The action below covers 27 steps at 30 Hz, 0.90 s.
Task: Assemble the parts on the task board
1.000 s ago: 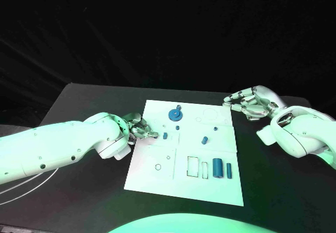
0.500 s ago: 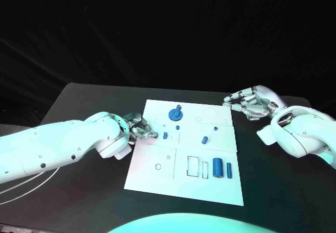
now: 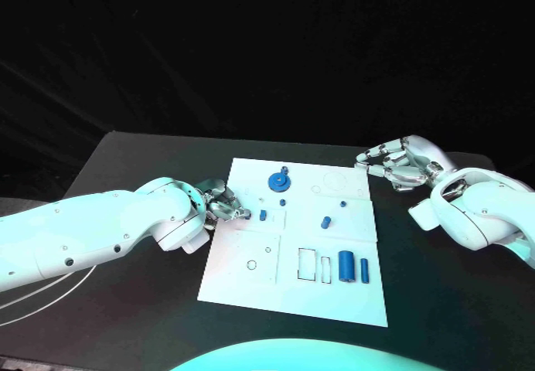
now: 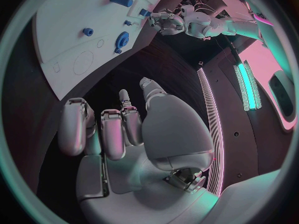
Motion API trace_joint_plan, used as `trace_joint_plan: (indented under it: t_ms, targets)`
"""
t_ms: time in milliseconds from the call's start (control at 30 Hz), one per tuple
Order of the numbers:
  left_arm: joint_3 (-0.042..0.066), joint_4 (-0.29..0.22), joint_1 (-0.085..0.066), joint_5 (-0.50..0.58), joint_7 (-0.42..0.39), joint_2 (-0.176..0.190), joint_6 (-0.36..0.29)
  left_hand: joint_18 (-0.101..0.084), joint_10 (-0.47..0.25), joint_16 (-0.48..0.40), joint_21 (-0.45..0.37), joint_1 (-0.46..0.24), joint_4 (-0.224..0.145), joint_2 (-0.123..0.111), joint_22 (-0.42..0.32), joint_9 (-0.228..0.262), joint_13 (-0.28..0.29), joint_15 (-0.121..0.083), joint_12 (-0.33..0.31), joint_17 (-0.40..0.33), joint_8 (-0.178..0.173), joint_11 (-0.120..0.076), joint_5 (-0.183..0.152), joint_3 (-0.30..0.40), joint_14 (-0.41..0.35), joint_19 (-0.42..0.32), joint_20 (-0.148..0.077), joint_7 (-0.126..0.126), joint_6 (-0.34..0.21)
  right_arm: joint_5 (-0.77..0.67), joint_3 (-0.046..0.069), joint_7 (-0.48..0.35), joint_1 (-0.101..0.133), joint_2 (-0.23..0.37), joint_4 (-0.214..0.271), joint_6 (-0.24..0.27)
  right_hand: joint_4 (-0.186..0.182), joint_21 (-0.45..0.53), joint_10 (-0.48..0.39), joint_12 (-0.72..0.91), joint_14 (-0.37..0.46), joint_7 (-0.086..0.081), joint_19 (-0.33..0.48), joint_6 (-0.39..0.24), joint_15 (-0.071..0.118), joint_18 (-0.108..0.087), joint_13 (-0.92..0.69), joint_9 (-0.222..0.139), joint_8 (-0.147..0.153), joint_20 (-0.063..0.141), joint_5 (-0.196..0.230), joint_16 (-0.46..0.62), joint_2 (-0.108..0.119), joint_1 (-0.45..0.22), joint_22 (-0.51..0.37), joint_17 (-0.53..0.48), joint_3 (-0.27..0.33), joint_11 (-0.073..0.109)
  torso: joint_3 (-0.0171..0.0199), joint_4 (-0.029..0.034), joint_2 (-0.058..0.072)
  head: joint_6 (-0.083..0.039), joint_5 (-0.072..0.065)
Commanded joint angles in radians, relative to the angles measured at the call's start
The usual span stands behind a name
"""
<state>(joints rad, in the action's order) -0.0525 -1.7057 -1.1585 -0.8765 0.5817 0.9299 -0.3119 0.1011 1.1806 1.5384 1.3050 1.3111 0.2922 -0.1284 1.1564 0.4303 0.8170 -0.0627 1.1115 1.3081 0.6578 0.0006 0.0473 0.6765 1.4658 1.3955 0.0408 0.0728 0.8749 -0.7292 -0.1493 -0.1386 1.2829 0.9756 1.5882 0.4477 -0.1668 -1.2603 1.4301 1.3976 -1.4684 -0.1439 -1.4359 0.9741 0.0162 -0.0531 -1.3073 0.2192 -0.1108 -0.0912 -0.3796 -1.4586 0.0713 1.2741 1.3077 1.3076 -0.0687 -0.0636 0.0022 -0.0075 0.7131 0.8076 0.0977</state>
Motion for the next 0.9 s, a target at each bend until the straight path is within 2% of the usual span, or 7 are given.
trace_joint_plan:
  t_ms: [33,433,633,900]
  targets:
    - [0.000,0.006,0.001,0.006,-0.004,-0.003,0.004,-0.013,0.004,0.006,0.003,-0.005,-0.102,-0.008,0.001,0.002,-0.002,-0.004,-0.002,0.219,0.006,-0.005,0.002,0.110,0.092,0.001,-0.005,-0.001,-0.010,-0.010,0.000,-0.003,-0.001,0.000,0.001,-0.008,0.000,0.002,-0.002,0.002,-0.060,0.000,0.001,-0.009,-0.002,-0.019,-0.092,0.001,-0.005,0.002,-0.003,0.003,-0.001,-0.010,0.039,0.131,0.007,0.004,0.0003,0.0001,0.001,0.000,-0.001]
    - [0.000,0.012,0.001,0.004,-0.004,-0.004,0.010,-0.013,0.003,0.007,0.005,-0.016,-0.119,-0.023,0.004,0.006,-0.006,-0.005,-0.005,0.221,0.020,-0.006,0.002,0.132,0.092,0.001,-0.005,-0.002,-0.015,-0.011,0.000,-0.003,-0.001,0.002,0.004,-0.007,0.000,0.002,-0.002,0.002,-0.060,0.000,0.001,-0.009,-0.002,-0.019,-0.092,0.001,-0.005,0.002,-0.003,0.003,-0.001,-0.010,0.039,0.131,0.007,0.004,0.0003,-0.0001,0.000,0.001,-0.002]
    - [0.000,0.014,0.001,0.006,-0.005,-0.003,0.012,-0.013,0.007,0.008,0.006,-0.060,-0.110,-0.063,0.006,0.009,-0.003,-0.005,0.000,0.222,0.033,-0.008,0.001,0.110,0.093,0.002,-0.005,-0.006,-0.012,-0.011,0.000,-0.003,-0.001,0.002,0.004,-0.007,0.000,0.002,-0.002,0.002,-0.060,0.000,0.001,-0.009,-0.002,-0.019,-0.092,0.001,-0.005,0.002,-0.003,0.003,-0.001,-0.010,0.039,0.131,0.007,0.004,0.0001,0.0001,0.000,0.000,-0.003]
    - [0.001,0.018,0.001,0.011,-0.006,-0.001,0.013,-0.014,0.022,0.009,0.009,-0.136,-0.073,-0.090,0.012,0.007,0.008,-0.011,0.014,0.224,0.047,-0.014,0.001,0.057,0.093,0.005,-0.008,-0.015,0.005,-0.011,0.000,-0.004,-0.001,0.002,0.004,-0.006,0.000,0.002,-0.002,0.002,-0.060,0.000,0.001,-0.009,-0.002,-0.019,-0.092,0.001,-0.005,0.002,-0.003,0.003,-0.001,-0.010,0.039,0.131,0.007,0.004,-0.0002,0.0004,0.000,0.000,-0.002]
